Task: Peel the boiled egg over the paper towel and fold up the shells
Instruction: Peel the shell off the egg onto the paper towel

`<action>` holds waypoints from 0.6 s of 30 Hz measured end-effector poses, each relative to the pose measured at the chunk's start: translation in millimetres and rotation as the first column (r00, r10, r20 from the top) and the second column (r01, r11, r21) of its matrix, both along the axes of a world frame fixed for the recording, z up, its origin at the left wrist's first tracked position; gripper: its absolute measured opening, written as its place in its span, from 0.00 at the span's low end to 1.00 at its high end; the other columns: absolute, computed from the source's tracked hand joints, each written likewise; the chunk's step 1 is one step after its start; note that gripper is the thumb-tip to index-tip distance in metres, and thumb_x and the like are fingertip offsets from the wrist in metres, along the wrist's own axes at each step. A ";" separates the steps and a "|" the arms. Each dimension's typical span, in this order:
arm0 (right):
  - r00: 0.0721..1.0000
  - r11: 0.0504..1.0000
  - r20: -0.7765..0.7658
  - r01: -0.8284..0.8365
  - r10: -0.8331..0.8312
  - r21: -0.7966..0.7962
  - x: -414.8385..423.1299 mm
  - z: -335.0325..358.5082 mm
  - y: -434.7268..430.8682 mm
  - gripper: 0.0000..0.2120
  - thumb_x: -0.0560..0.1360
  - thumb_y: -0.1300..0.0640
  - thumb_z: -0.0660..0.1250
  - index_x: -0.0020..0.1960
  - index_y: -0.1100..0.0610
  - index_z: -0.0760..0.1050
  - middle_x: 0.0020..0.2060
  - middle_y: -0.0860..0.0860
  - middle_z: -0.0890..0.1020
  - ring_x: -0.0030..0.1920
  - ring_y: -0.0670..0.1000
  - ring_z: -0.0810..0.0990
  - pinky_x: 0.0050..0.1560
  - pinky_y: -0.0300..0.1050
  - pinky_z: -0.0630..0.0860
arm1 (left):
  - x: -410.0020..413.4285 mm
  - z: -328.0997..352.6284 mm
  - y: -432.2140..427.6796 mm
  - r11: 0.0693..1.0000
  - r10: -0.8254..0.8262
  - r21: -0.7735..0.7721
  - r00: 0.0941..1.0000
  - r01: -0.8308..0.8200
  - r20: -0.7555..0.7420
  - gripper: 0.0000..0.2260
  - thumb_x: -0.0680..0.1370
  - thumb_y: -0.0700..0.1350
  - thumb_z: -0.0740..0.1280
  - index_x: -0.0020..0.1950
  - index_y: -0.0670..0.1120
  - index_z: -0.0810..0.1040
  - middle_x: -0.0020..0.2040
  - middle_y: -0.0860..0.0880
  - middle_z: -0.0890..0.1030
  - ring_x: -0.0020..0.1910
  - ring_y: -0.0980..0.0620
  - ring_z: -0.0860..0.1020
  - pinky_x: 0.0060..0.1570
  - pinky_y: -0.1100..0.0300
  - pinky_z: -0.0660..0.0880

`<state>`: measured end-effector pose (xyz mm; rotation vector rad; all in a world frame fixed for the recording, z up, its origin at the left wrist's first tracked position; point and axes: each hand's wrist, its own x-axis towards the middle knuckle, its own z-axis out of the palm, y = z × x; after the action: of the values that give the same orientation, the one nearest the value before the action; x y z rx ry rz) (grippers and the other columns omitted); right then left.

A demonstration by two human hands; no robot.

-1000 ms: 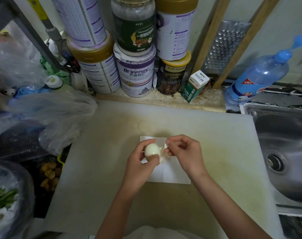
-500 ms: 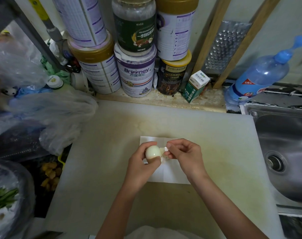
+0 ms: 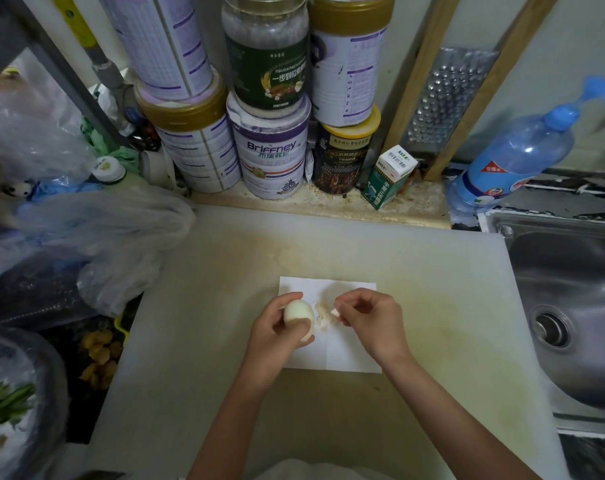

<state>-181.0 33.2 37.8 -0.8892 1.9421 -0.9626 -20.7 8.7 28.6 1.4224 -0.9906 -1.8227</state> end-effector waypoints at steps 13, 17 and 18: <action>0.968 0.981 -0.185 -0.183 0.169 -0.061 7.1 9.5 3.9 0.08 0.72 0.51 0.71 0.37 0.53 0.82 0.28 0.46 0.82 0.29 0.46 0.79 0.35 0.37 0.76 | 5.2 -2.7 0.3 0.997 0.015 0.084 0.981 0.001 -0.193 0.14 0.76 0.32 0.63 0.57 0.46 0.79 0.57 0.37 0.79 0.58 0.41 0.79 0.50 0.49 0.80; 0.963 0.967 0.083 -0.255 0.255 -0.018 14.0 13.8 1.4 0.09 0.72 0.50 0.70 0.51 0.50 0.81 0.39 0.44 0.84 0.39 0.38 0.80 0.41 0.27 0.73 | 3.7 -0.1 -1.3 0.996 -0.025 0.073 0.978 0.041 -0.207 0.15 0.76 0.31 0.62 0.57 0.47 0.79 0.54 0.39 0.80 0.55 0.44 0.81 0.49 0.50 0.80; 0.958 0.964 0.112 -0.266 0.265 -0.013 15.6 13.1 1.4 0.11 0.72 0.51 0.71 0.53 0.51 0.80 0.41 0.45 0.84 0.40 0.38 0.80 0.42 0.27 0.72 | 3.4 0.6 -1.5 0.996 -0.044 0.068 0.975 0.060 -0.216 0.15 0.76 0.31 0.62 0.57 0.47 0.78 0.52 0.40 0.81 0.54 0.45 0.81 0.49 0.50 0.80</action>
<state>-165.4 34.6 50.9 -1.0414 1.6775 -0.8324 -17.3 7.2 29.2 1.2206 -0.8657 -2.0209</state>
